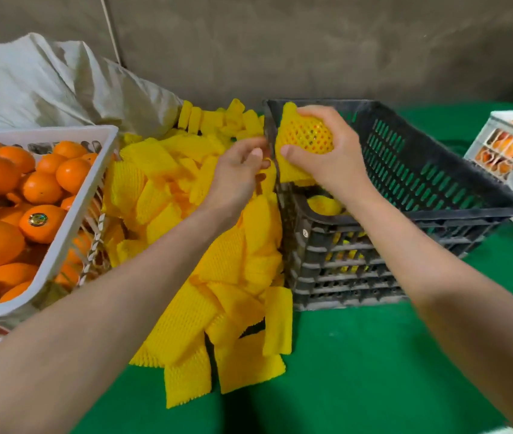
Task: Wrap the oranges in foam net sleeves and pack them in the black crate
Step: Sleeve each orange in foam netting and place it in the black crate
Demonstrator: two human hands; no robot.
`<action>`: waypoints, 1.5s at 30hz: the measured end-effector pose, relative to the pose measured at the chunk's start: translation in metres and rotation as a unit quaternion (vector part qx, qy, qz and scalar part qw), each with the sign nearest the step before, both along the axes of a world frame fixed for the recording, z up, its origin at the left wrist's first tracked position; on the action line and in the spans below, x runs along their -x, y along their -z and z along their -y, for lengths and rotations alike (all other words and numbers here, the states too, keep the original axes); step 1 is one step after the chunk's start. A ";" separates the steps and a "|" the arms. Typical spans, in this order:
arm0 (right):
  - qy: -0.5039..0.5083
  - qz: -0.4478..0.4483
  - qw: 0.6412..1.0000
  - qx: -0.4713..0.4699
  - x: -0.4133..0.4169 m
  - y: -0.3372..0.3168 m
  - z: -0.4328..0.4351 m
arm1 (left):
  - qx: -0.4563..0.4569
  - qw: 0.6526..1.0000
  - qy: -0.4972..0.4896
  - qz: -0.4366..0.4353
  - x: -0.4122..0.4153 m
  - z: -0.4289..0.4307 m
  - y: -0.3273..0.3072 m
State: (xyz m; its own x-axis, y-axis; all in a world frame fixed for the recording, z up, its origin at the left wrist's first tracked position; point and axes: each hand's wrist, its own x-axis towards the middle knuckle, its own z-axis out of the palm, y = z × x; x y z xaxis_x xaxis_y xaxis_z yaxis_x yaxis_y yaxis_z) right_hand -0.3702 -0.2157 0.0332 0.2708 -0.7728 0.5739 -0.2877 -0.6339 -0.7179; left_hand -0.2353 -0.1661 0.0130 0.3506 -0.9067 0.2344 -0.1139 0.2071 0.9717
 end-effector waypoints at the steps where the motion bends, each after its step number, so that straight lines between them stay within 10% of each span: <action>1: 0.034 -0.015 0.999 -0.017 0.011 -0.004 0.013 | 0.021 0.993 0.000 0.117 0.007 0.005 0.004; 5: 0.051 -0.291 0.949 -0.105 0.047 -0.010 0.063 | 0.053 0.898 0.066 0.432 0.031 0.024 0.009; 9: -0.081 -0.660 0.731 -0.150 0.037 0.014 0.087 | 0.002 0.852 0.097 0.515 0.043 0.041 0.007; 14: -0.142 -0.724 0.593 -0.323 0.017 0.050 0.091 | -0.005 0.866 0.097 0.490 0.040 0.040 0.012; 24: -0.190 -0.734 0.531 -0.378 0.012 0.058 0.084 | -0.009 0.875 0.079 0.478 0.039 0.040 0.022; 28: -0.170 -0.706 0.606 -0.325 0.015 0.058 0.084 | -0.005 0.874 0.082 0.480 0.039 0.037 0.025; 34: -0.153 -0.597 0.788 -0.002 0.015 0.040 0.076 | -0.001 0.913 0.149 0.379 0.034 0.004 0.038; 39: 0.027 -0.281 0.954 0.105 -0.001 0.022 0.057 | -0.005 0.903 0.177 0.391 0.003 -0.028 0.043; 42: -0.003 -0.127 0.975 0.180 -0.038 0.008 0.019 | -0.010 0.907 0.122 0.403 -0.025 -0.046 0.043; 45: -0.071 -0.203 0.969 0.121 -0.089 0.024 -0.011 | -0.038 0.931 0.039 0.360 -0.062 -0.065 0.041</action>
